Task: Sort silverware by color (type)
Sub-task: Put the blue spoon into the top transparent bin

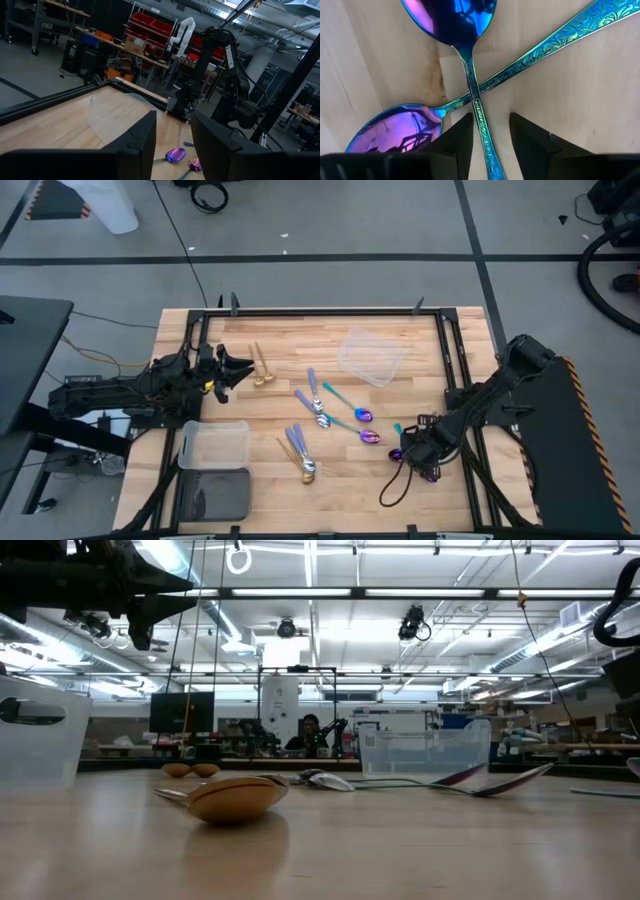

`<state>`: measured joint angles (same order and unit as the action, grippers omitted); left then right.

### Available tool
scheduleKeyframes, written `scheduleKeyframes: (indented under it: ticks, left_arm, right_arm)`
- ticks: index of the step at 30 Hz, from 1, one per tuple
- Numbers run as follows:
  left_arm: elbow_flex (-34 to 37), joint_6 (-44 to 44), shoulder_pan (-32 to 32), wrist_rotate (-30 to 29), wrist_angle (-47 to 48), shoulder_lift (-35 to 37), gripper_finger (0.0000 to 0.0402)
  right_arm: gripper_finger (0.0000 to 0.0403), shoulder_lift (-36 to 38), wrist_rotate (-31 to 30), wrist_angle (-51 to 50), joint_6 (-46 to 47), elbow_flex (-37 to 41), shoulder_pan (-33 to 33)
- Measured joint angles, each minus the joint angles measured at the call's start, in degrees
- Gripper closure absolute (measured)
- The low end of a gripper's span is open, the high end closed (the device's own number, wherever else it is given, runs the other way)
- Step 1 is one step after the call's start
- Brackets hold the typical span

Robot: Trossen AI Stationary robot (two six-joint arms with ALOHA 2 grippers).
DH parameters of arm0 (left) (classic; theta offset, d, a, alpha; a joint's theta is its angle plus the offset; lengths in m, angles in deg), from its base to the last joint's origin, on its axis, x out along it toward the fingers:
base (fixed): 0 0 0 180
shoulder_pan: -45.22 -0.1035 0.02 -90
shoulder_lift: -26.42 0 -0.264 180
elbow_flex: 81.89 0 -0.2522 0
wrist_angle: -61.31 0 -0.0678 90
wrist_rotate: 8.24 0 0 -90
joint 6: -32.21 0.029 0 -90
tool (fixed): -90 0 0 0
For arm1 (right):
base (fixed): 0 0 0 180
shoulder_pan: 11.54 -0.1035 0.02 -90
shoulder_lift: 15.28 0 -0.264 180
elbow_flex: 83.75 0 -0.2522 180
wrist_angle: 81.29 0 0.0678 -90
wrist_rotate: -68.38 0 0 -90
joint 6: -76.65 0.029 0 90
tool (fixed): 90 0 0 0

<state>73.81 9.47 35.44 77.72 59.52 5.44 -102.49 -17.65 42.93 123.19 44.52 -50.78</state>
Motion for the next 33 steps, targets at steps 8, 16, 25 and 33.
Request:
scheduleKeyframes:
  ticks: [8, 16, 25, 33]
  left_arm:
    - [0.0, 0.73, 0.0, 0.01, 0.02, -0.01, 0.0272]
    - [0.0, 1.36, 0.0, 0.01, 0.0, -0.01, 0.0272]
    - [0.02, 1.51, -0.02, -0.01, -0.11, 0.01, 0.0272]
    - [0.02, 1.5, 0.0, -0.01, -0.09, -0.01, 0.0272]
  right_arm:
    - [0.0343, 1.93, -0.37, 0.28, -0.16, 0.56, 1.11]
    - [0.0387, 4.0, -1.77, -0.6, -1.07, -0.86, 4.01]
    - [0.0379, 9.34, -10.44, -5.83, -5.62, -6.26, 9.53]
    - [0.0379, 10.28, -15.1, -3.44, -7.7, -9.08, 21.56]
